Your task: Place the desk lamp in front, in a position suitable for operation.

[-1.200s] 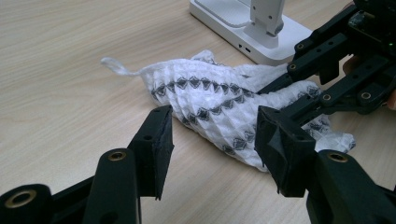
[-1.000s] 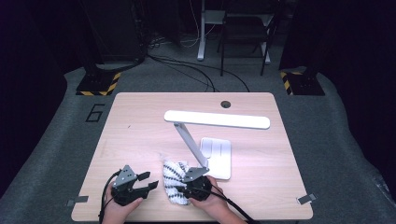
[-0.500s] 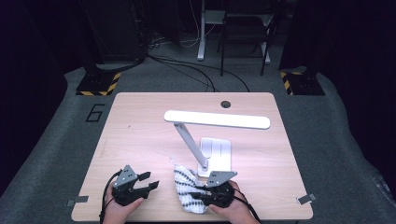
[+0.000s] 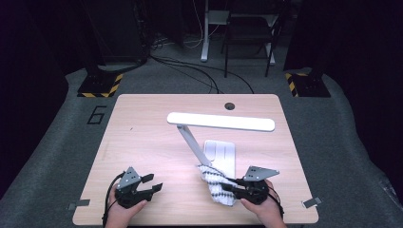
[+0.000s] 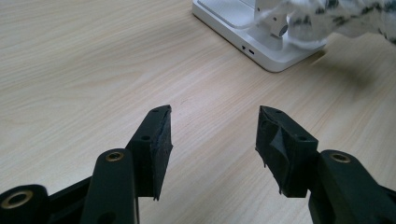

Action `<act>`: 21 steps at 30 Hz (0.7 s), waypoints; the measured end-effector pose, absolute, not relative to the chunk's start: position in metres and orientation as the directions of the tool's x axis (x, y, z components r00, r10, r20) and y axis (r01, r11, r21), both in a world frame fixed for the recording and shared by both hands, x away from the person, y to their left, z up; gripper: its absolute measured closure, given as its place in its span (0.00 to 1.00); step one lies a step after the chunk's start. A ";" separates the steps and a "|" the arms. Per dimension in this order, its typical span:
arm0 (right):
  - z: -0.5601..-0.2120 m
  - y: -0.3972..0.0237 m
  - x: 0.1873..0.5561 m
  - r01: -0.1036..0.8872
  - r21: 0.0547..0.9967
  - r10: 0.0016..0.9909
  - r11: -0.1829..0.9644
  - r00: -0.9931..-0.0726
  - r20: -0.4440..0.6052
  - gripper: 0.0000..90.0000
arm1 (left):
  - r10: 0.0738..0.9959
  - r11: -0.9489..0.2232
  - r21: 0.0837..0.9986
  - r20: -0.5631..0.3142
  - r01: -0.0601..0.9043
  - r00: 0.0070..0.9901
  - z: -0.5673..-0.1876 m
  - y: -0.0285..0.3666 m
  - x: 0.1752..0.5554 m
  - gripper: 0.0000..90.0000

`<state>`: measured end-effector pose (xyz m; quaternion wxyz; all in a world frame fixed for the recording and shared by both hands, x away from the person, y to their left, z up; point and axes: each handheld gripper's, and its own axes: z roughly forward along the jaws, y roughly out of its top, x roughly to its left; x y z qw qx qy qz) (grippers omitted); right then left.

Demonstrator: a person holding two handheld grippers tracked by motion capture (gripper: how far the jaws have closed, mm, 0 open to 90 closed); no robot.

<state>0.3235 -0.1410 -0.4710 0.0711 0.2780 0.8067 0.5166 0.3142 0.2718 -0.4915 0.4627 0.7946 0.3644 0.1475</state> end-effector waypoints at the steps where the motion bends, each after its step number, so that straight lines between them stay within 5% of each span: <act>1: -0.471 -0.148 0.323 0.381 0.873 0.545 0.304 -0.821 0.169 0.83 | 0.714 -0.309 0.844 -0.098 0.438 0.693 -0.492 0.271 0.315 0.50; 10: -0.471 -0.197 0.321 0.407 0.877 0.733 0.256 -0.673 0.098 0.83 | 0.699 -0.312 0.847 -0.101 0.429 0.708 -0.492 0.261 0.321 0.49; 21: -0.491 -0.218 0.326 0.502 0.819 0.844 0.278 -0.534 0.041 0.81 | 0.654 -0.345 0.845 -0.096 0.409 0.750 -0.491 0.252 0.326 0.49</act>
